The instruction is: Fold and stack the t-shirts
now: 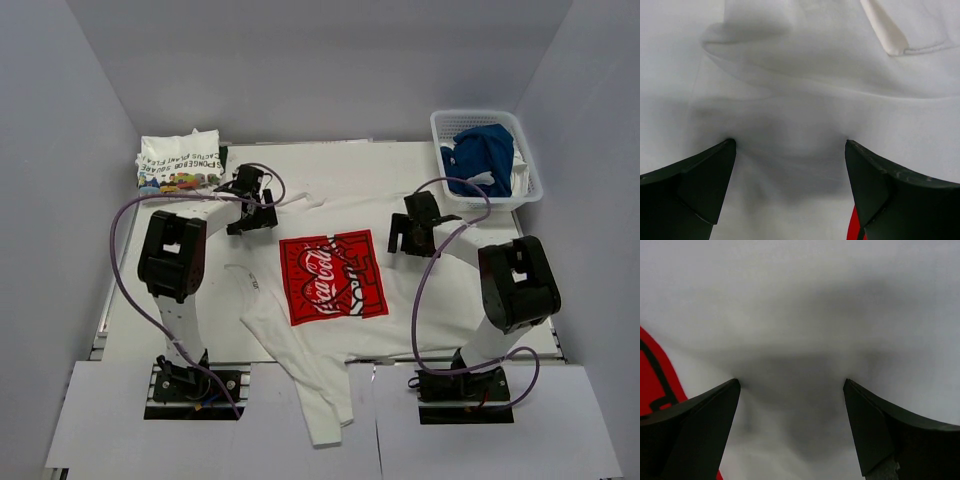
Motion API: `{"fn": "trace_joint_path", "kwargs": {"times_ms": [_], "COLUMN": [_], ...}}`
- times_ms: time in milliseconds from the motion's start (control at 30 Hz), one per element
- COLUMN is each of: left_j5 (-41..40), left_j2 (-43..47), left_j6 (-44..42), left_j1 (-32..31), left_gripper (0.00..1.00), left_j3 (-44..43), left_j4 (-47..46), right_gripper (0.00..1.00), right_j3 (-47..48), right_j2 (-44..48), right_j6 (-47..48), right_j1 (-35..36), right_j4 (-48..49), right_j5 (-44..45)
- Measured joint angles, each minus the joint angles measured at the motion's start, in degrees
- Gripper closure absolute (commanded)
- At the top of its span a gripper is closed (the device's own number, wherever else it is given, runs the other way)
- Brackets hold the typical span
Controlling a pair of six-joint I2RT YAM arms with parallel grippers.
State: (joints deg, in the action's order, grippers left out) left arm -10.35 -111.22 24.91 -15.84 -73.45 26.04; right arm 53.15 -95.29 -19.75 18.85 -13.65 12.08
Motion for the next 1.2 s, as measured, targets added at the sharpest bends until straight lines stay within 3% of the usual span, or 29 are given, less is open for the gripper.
{"fn": "trace_joint_path", "kwargs": {"times_ms": [200,500,600,767,933,1200], "left_j5": [-0.79,4.04,8.50,13.14,13.49,19.67], "left_j2": [-10.01,-34.51,-36.57,-28.85,-11.32,24.33], "left_j6": [-2.47,-7.06,-7.74,-7.87,-5.90,3.76], "left_j1": [0.68,2.54,3.72,4.85,3.63,0.85], "left_gripper": [0.00,0.00,0.00,0.00,0.00,0.00], "left_j3": [-14.58,-54.51,-58.23,-46.93,-29.42,8.63], "left_j4": [2.10,6.64,6.62,5.95,5.53,-6.75], "right_gripper": [0.10,0.10,0.10,0.10,0.10,0.10], "right_j3": [8.24,22.14,22.58,13.09,1.64,-10.84], "right_j2": [-7.19,-17.75,-17.27,-4.57,12.13,15.41], "right_j6": [-1.42,3.56,7.02,9.68,7.96,-0.39], "right_j1": [-1.33,-3.63,-3.13,-0.20,2.91,4.11], "right_j4": [-2.82,-2.69,-2.05,3.54,9.46,10.54], "right_j5": [0.52,0.44,-0.07,-2.69,-7.76,-8.85]}}
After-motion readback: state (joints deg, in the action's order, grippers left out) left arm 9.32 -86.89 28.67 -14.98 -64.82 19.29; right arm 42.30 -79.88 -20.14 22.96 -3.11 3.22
